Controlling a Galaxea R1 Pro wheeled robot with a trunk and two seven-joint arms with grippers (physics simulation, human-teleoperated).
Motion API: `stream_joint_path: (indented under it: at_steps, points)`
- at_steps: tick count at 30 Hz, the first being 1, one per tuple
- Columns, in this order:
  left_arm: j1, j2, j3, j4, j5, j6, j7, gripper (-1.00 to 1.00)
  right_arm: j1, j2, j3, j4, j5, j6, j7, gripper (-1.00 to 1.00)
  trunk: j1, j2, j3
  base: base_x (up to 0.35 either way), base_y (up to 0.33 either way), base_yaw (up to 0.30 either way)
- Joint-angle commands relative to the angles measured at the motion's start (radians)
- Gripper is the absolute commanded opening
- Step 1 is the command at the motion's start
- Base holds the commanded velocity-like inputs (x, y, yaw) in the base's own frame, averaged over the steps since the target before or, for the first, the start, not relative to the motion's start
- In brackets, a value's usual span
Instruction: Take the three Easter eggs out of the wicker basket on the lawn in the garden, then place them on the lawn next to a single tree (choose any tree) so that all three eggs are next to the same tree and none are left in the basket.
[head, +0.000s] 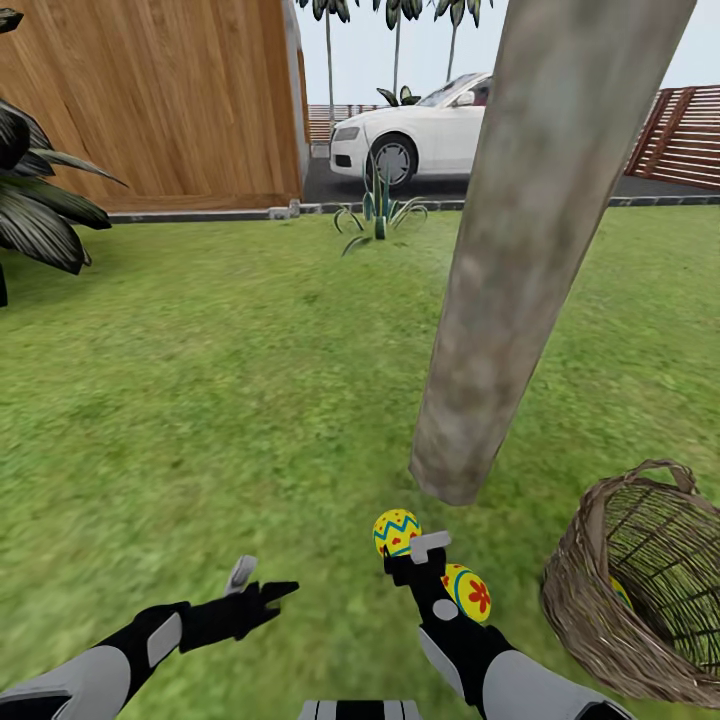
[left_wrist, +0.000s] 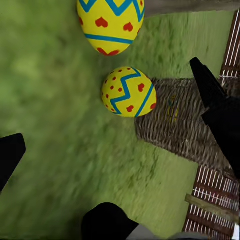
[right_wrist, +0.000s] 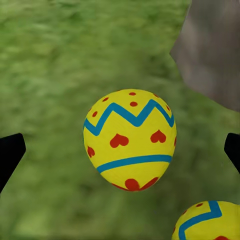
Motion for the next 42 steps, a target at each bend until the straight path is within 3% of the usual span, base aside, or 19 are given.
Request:
stream_joint_path:
  at_steps: [1, 9, 14, 19, 29, 42]
  points:
    - [0.0, 0.001, 0.004, 0.0, 0.003, 0.018, -0.001, 1.0, -0.001, 0.0, 0.009, 0.001, -0.009, -0.004, -0.005, 1.0, 0.0, 0.0, -0.001, 0.0, 0.0, 0.0]
    - [0.0, 0.015, 0.005, 0.001, 0.019, 0.052, 0.014, 1.0, -0.001, 0.0, 0.009, 0.001, -0.009, -0.004, -0.005, 1.0, 0.0, 0.0, -0.001, 0.0, 0.0, 0.0]
    - [0.0, 0.019, 0.016, 0.001, 0.022, 0.053, 0.034, 1.0, -0.001, 0.0, 0.009, 0.001, -0.009, -0.004, -0.005, 1.0, -0.002, 0.001, 0.019, 0.0, 0.0, 0.0]
    - [0.0, 0.017, 0.024, 0.0, 0.03, 0.042, 0.105, 1.0, -0.001, 0.0, 0.008, 0.001, -0.009, -0.004, -0.005, 1.0, -0.005, 0.002, 0.038, 0.0, 0.0, 0.0]
    - [0.0, 0.012, 0.027, 0.0, 0.034, 0.006, 0.157, 1.0, -0.001, 0.0, 0.007, 0.001, -0.009, -0.004, -0.005, 1.0, -0.009, 0.004, 0.077, 0.002, -0.001, 0.0]
    - [0.0, 0.008, 0.028, 0.0, 0.037, 0.004, 0.15, 1.0, -0.001, 0.001, 0.007, 0.007, -0.009, -0.004, -0.005, 1.0, -0.015, 0.007, 0.127, 0.133, -0.18, 0.0]
